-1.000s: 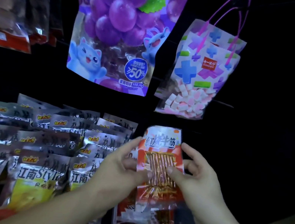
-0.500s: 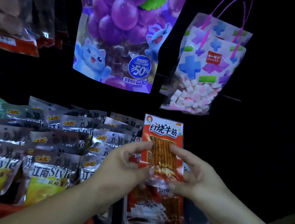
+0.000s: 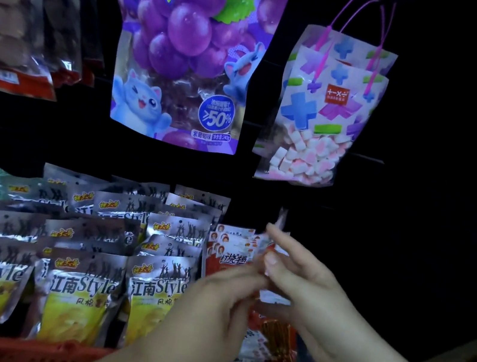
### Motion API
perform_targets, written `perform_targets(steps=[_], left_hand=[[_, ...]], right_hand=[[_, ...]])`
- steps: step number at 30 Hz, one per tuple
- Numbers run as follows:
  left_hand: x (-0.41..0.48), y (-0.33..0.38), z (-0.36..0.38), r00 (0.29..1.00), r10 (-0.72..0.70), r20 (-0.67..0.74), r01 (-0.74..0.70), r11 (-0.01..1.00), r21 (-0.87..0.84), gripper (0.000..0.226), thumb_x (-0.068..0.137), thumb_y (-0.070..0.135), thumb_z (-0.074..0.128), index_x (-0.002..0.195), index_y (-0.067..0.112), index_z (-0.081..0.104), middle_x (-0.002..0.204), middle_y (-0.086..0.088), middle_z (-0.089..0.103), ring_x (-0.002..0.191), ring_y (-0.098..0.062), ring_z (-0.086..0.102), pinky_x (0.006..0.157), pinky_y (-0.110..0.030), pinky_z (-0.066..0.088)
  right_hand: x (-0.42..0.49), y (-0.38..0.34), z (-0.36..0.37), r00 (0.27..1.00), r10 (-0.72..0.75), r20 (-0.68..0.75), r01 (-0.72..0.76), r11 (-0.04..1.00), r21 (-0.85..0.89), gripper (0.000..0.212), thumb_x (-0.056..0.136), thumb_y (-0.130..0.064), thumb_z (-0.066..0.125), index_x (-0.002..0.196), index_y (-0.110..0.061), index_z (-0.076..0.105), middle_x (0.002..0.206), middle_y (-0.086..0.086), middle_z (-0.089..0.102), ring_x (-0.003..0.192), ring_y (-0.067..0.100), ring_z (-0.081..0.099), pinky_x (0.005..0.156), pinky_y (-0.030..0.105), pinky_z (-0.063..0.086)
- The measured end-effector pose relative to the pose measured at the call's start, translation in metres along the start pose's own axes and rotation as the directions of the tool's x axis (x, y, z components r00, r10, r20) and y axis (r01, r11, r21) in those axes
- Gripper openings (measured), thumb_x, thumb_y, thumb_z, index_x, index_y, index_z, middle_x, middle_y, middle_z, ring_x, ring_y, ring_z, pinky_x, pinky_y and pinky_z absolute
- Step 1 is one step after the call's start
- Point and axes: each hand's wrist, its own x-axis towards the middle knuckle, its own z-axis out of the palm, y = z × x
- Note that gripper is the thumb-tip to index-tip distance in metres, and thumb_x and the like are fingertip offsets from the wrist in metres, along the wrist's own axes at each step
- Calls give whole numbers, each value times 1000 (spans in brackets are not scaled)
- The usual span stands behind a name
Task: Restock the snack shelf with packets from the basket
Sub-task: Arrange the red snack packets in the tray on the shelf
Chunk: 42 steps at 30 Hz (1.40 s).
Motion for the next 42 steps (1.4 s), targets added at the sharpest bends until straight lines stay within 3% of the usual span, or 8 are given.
perform_targets(steps=[3, 7, 12, 16, 25, 29, 35, 42], left_hand=[[-2, -1, 10, 984, 121, 128, -124, 992, 19, 44, 100, 3, 52, 126, 35, 69, 142, 28, 55, 128, -2, 57, 103, -32, 52], [0, -10, 3, 989, -71, -126, 53, 988, -143, 34, 100, 10, 60, 119, 35, 73, 126, 26, 59, 120, 0, 57, 91, -17, 51], [11, -7, -9, 917, -377, -134, 310, 881, -358, 46, 91, 30, 75, 130, 50, 61, 125, 13, 61, 99, -3, 63, 85, -16, 54], [17, -5, -12, 861, -483, -158, 335, 773, -538, 51, 88, 11, 79, 123, 43, 63, 90, -6, 68, 73, -13, 72, 61, -16, 55], [18, -15, -15, 807, -582, -100, 515, 777, -361, 7, 93, 23, 74, 100, 22, 72, 100, 15, 63, 80, 5, 63, 60, -1, 46], [15, -13, -14, 914, -367, -175, 343, 927, -152, 35, 93, 36, 73, 127, 35, 65, 128, 21, 46, 104, 4, 57, 86, -11, 50], [19, -3, -1, 922, -387, -11, 357, 861, -363, 60, 97, 15, 68, 146, 44, 47, 112, 12, 69, 80, 8, 67, 70, -18, 57], [22, -11, -16, 888, -427, 172, 453, 747, -486, 59, 102, -3, 54, 142, 39, 44, 111, 2, 78, 104, -16, 74, 92, -46, 60]], right_hand=[[6, 7, -2, 990, -41, -132, 34, 998, -54, 41, 97, -9, 68, 120, -42, 74, 105, 9, 76, 97, 28, 71, 89, 44, 61], [9, 9, -14, 977, -103, -185, 66, 979, -195, 46, 100, 0, 60, 116, -42, 73, 116, 3, 73, 116, 39, 60, 105, 56, 49], [4, 5, -13, 992, -129, -1, 124, 953, -275, 60, 99, 1, 62, 118, -56, 66, 138, -24, 58, 132, -7, 49, 110, 25, 44], [7, 9, -11, 994, -88, -58, 78, 986, -148, 44, 97, 1, 63, 122, -35, 66, 115, 0, 75, 108, 17, 72, 89, 38, 61], [16, 21, -16, 951, -116, -288, 44, 968, -245, 33, 95, -14, 72, 109, -45, 74, 121, -1, 71, 112, 20, 70, 94, 51, 59], [14, 18, -12, 953, -186, -241, 90, 928, -362, 33, 95, -11, 71, 105, -42, 74, 110, -3, 70, 95, -2, 66, 80, 22, 54], [8, 3, 0, 995, -48, -88, 36, 990, -138, 22, 104, 2, 48, 109, -16, 60, 100, 12, 79, 88, 30, 77, 78, 43, 60], [15, 10, -25, 983, -149, -110, 86, 893, -443, 56, 88, -22, 80, 134, -45, 56, 126, -14, 62, 109, 4, 65, 81, 26, 59]])
